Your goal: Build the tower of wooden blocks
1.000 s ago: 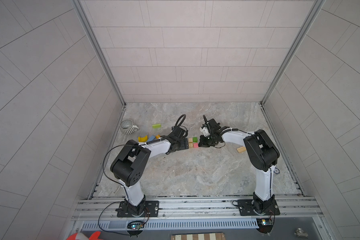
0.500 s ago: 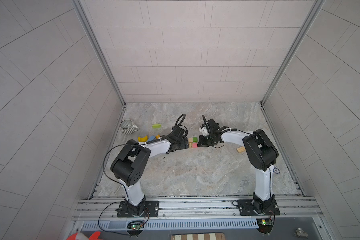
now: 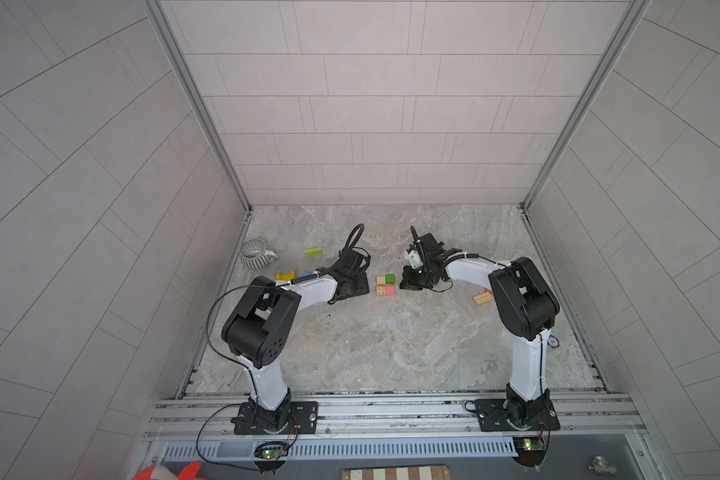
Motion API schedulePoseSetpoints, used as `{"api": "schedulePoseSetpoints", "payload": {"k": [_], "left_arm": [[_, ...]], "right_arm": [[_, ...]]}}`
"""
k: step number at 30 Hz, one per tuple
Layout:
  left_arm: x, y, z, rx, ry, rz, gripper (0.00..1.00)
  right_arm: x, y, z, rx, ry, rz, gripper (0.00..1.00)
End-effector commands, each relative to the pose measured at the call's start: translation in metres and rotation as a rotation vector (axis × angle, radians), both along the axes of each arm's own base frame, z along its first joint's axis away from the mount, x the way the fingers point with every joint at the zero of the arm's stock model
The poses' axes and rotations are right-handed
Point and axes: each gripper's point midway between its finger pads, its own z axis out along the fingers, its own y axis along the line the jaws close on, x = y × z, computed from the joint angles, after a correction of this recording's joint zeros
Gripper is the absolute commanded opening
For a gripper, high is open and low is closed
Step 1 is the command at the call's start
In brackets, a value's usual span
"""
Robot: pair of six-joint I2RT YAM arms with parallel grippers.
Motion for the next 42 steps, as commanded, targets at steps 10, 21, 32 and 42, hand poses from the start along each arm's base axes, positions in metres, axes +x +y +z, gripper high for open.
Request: {"api": "schedulePoseSetpoints", "payload": {"k": [10, 21, 32, 42], "left_arm": [[0.021, -0.019, 0.000, -0.028, -0.003, -0.034, 0.32], [0.030, -0.033, -0.011, -0.062, 0.021, -0.057, 0.00], [0.032, -0.043, -0.014, -0.108, 0.029, -0.058, 0.00], [0.026, -0.056, -0.017, -0.132, 0.035, -0.073, 0.00]], "right_arm": [[0.025, 0.005, 0.008, 0.006, -0.018, -0.001, 0.00], [0.031, 0.014, -0.001, 0.033, -0.009, 0.002, 0.00], [0.029, 0.022, -0.005, 0.046, -0.003, 0.017, 0.00], [0.027, 0.025, -0.005, 0.047, -0.003, 0.025, 0.00]]}}
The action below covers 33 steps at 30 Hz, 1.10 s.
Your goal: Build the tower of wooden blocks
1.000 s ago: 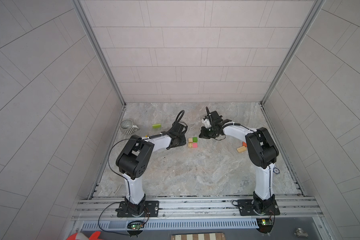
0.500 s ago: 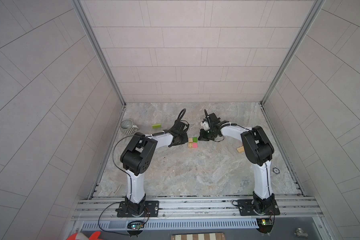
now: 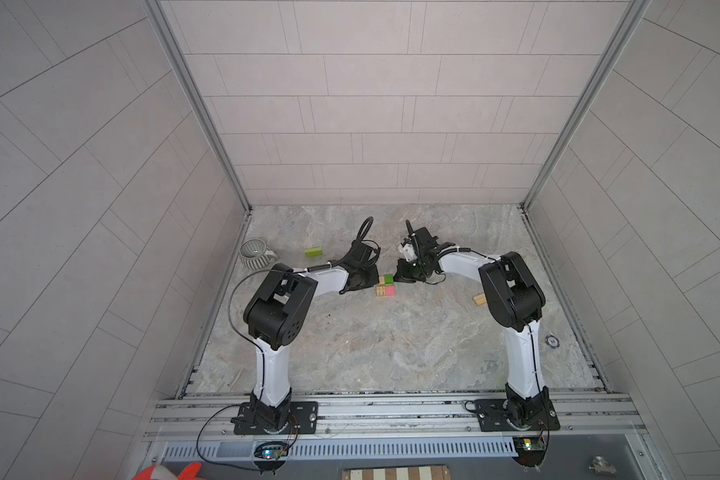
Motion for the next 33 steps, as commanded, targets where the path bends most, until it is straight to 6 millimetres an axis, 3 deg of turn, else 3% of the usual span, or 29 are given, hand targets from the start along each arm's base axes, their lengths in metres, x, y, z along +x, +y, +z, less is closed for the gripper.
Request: {"api": "schedulePoseSetpoints", "payload": {"k": [1, 33], "left_arm": [[-0.005, -0.004, -0.010, 0.002, 0.033, -0.003, 0.00], [-0.012, -0.001, -0.004, -0.007, 0.024, -0.002, 0.00]], "right_arm": [[0.001, 0.005, -0.001, 0.001, 0.002, 0.008, 0.00], [-0.014, 0.012, 0.006, -0.006, -0.007, 0.030, 0.00]]}}
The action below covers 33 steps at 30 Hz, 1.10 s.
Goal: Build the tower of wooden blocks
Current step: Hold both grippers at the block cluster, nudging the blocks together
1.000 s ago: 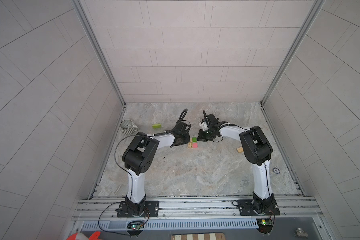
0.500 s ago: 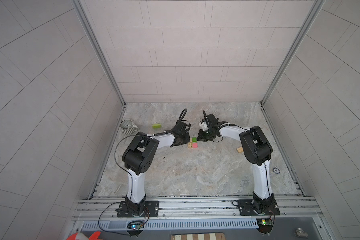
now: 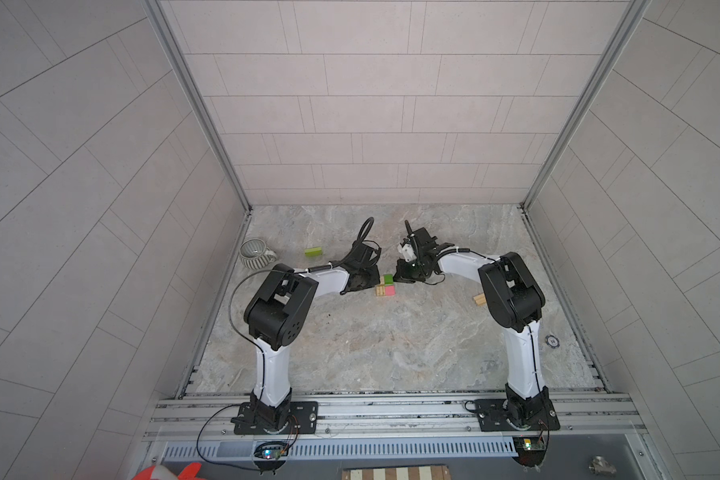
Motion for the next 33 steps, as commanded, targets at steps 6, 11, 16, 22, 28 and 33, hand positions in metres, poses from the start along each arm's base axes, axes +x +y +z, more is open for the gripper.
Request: {"api": "schedulePoseSetpoints", "payload": {"k": [6, 11, 16, 22, 28, 33], "left_arm": [[-0.013, 0.001, -0.002, -0.004, 0.025, -0.012, 0.00], [-0.016, 0.002, -0.001, -0.005, 0.023, -0.010, 0.00], [-0.017, 0.000, -0.001, -0.006, 0.023, -0.011, 0.00], [-0.016, -0.002, -0.004, -0.011, 0.032, -0.012, 0.00], [-0.015, -0.004, -0.002, -0.019, 0.030, -0.012, 0.00], [-0.016, -0.005, -0.003, -0.016, 0.030, -0.013, 0.00]], "right_arm": [[-0.016, 0.008, 0.005, -0.006, 0.007, 0.025, 0.00], [-0.018, 0.007, 0.004, -0.011, 0.008, 0.026, 0.00], [-0.019, 0.006, 0.005, -0.016, 0.004, 0.023, 0.00], [-0.016, 0.004, 0.008, -0.031, -0.003, 0.015, 0.05], [-0.015, -0.001, 0.008, -0.055, -0.006, 0.016, 0.06], [-0.015, -0.004, 0.010, -0.072, -0.016, 0.015, 0.19]]}}
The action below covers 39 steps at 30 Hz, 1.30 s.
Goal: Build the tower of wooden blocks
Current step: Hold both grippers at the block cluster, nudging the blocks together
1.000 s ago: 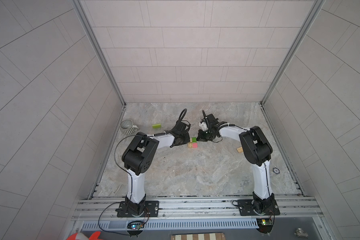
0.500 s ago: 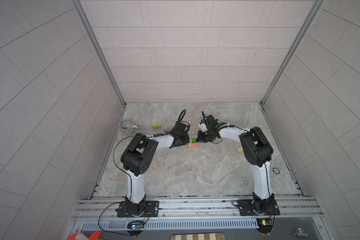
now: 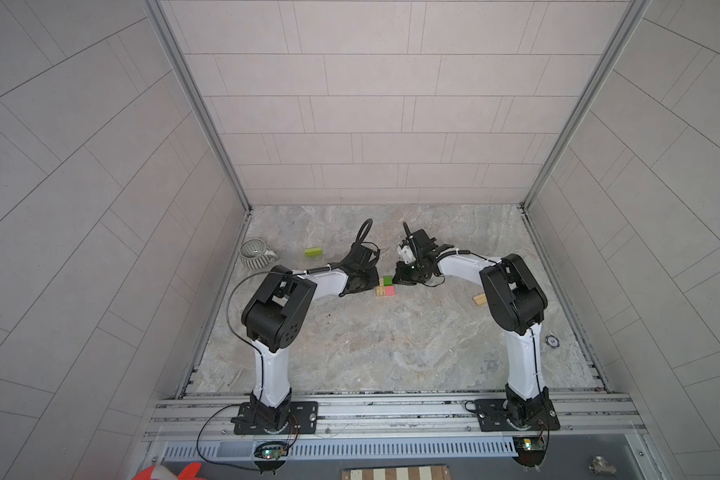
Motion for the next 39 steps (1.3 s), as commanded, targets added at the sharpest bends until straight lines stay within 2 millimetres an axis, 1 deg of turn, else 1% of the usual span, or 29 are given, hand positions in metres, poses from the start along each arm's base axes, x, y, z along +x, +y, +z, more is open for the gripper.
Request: {"api": "schedulePoseSetpoints", "payload": {"k": [1, 5, 8, 14, 22, 27, 29, 33, 36, 39], "left_arm": [[-0.010, -0.007, -0.003, -0.008, 0.023, -0.022, 0.00], [-0.011, -0.007, -0.004, -0.007, 0.026, -0.020, 0.00], [-0.011, -0.006, -0.002, -0.008, 0.022, -0.019, 0.00], [-0.012, -0.004, -0.001, 0.003, 0.023, -0.020, 0.00], [-0.013, -0.003, 0.002, 0.002, 0.020, -0.017, 0.00], [-0.014, 0.001, 0.005, 0.018, 0.019, -0.015, 0.00], [-0.014, 0.004, 0.006, 0.026, 0.017, -0.010, 0.00], [-0.017, 0.009, 0.008, 0.031, 0.017, -0.010, 0.00], [-0.020, 0.012, 0.012, 0.036, 0.008, -0.011, 0.00], [-0.024, 0.015, 0.019, 0.037, -0.006, -0.011, 0.00]], "right_arm": [[-0.006, -0.003, 0.008, -0.028, -0.004, 0.013, 0.21], [-0.004, -0.003, 0.012, -0.030, -0.010, 0.012, 0.24], [-0.004, -0.005, 0.014, -0.039, -0.015, 0.011, 0.24], [-0.003, -0.018, 0.019, -0.082, -0.025, -0.012, 0.24], [0.000, -0.026, 0.015, -0.098, -0.011, -0.027, 0.27], [0.004, -0.032, 0.023, -0.101, -0.026, -0.044, 0.28], [0.002, -0.032, 0.026, -0.099, -0.028, -0.040, 0.28], [-0.005, -0.033, 0.022, -0.105, -0.015, -0.027, 0.25], [-0.009, -0.040, 0.020, -0.126, -0.014, -0.030, 0.17], [-0.014, -0.048, 0.026, -0.138, -0.023, -0.038, 0.17]]}}
